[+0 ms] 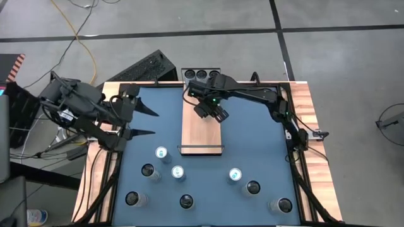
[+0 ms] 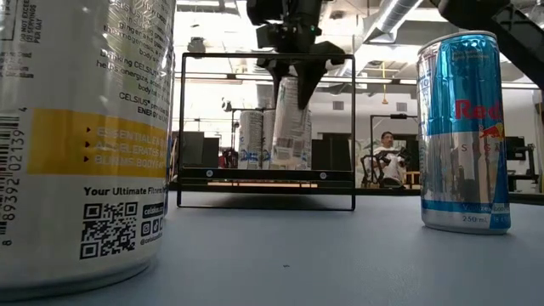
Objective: Place canned beverage on shelf
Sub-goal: Put the right white-pink soda can on the shelf
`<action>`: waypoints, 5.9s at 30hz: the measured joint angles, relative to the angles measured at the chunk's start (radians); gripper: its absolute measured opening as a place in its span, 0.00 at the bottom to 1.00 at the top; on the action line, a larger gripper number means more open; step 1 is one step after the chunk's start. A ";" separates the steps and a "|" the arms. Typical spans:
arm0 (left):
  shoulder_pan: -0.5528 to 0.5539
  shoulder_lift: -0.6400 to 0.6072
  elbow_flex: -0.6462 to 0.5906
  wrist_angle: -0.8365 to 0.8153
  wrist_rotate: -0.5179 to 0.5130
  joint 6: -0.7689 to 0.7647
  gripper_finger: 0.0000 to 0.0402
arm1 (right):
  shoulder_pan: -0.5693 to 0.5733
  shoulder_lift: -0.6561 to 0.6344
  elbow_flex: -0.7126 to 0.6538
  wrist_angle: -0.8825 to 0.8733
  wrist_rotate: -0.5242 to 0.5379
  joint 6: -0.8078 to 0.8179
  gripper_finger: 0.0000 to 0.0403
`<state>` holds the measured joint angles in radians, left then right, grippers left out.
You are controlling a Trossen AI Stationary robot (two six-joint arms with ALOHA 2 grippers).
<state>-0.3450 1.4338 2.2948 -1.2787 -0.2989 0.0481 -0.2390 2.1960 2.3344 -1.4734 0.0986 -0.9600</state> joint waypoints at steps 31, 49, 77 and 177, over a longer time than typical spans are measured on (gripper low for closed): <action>0.071 0.007 -0.060 0.085 0.113 0.019 0.58 | -0.017 0.005 0.000 0.019 -0.077 0.102 0.63; 0.071 0.007 -0.060 0.084 0.116 0.038 0.58 | -0.018 0.005 0.000 0.031 -0.076 0.141 0.64; 0.130 0.007 -0.060 0.073 0.050 0.170 0.58 | 0.009 -0.139 0.017 0.084 0.011 0.311 0.84; 0.723 0.648 -0.072 0.107 0.511 0.779 0.81 | 0.259 -0.620 0.016 -0.098 -0.022 0.828 0.84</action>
<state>0.3780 2.0823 2.2223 -1.1716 0.2119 0.8275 0.0202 1.5764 2.3505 -1.5711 0.0765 -0.1318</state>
